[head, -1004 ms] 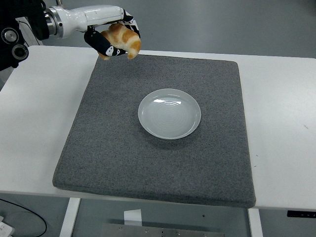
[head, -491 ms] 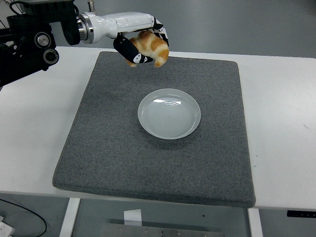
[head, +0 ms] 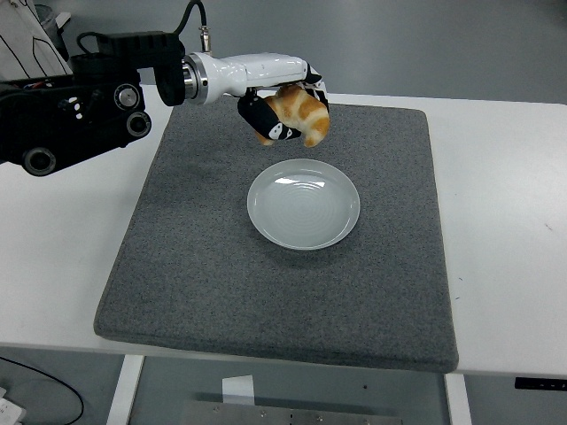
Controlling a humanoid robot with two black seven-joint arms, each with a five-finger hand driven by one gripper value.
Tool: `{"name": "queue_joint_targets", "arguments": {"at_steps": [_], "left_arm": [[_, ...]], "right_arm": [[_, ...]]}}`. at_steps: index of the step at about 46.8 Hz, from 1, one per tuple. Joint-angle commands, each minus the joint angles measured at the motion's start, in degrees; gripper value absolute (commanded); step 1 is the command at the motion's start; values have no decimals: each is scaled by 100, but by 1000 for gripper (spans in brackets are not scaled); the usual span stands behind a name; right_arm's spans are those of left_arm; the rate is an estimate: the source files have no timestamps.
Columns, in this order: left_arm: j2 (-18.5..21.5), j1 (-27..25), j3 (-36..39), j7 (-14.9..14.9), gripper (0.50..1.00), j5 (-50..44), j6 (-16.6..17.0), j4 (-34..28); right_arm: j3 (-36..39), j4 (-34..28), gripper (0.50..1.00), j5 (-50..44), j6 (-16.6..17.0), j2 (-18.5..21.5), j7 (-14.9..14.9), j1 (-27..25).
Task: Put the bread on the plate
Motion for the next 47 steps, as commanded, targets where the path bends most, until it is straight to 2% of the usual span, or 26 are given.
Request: {"name": "queue_joint_targets", "arguments": {"at_steps": [1, 27, 47], "left_arm": [[-127, 59, 23, -1, 500, 13, 0, 98], [-980, 735, 32, 8, 500, 646, 44, 889], [-1287, 1017, 225, 8, 500, 1042, 140, 1285]], "right_arm": [[0, 0, 932, 0, 0, 0, 4, 1], [0, 0, 932, 0, 0, 0, 4, 1], [0, 0, 932, 0, 0, 0, -4, 1]]}}
